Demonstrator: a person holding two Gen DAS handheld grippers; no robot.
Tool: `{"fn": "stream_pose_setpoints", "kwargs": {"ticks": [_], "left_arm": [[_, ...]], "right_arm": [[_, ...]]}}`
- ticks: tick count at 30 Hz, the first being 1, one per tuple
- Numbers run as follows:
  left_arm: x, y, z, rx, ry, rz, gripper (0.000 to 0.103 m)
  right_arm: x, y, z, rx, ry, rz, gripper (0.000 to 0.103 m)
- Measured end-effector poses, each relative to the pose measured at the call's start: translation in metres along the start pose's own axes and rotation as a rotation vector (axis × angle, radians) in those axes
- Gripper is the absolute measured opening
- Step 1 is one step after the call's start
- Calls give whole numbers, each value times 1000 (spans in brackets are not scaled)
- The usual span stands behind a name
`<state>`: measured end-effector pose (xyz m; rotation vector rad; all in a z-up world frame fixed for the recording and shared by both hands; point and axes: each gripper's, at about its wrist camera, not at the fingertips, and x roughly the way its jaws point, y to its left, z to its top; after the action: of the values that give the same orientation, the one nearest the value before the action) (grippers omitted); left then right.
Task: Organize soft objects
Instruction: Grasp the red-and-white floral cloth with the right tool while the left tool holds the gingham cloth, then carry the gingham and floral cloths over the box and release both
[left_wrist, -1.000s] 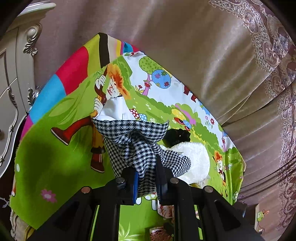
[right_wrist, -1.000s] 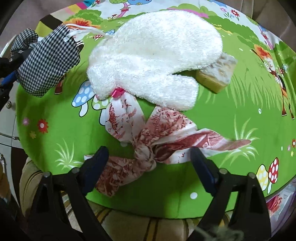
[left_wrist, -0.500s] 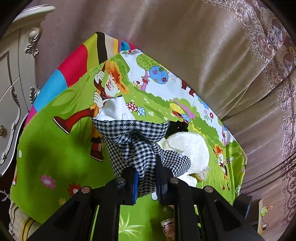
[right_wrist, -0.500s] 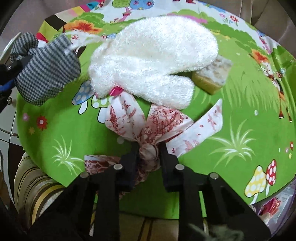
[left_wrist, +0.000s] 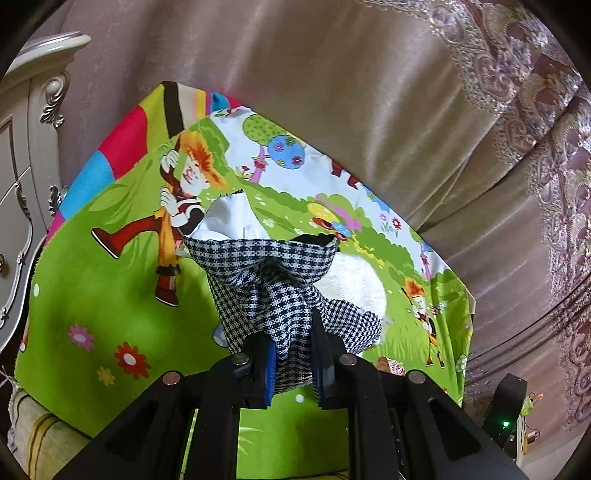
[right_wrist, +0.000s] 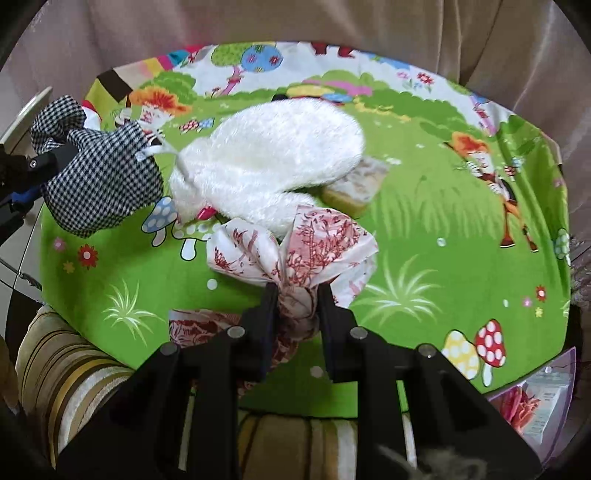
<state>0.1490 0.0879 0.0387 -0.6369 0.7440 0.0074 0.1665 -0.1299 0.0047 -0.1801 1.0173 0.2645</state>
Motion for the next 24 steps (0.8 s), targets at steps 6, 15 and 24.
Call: {"fn": "stream_pose_setpoints", "kwargs": {"ticks": [6, 15, 24], "left_arm": [[-12, -16, -4, 27, -20, -26, 16], [-17, -38, -19, 54, 3, -62, 16], [-17, -64, -35, 97, 39, -97, 16]], "right_arm": [[-14, -11, -1, 22, -42, -19, 25], [-36, -38, -9, 71, -83, -24, 25], [-59, -78, -27, 153, -115, -36, 25]]}}
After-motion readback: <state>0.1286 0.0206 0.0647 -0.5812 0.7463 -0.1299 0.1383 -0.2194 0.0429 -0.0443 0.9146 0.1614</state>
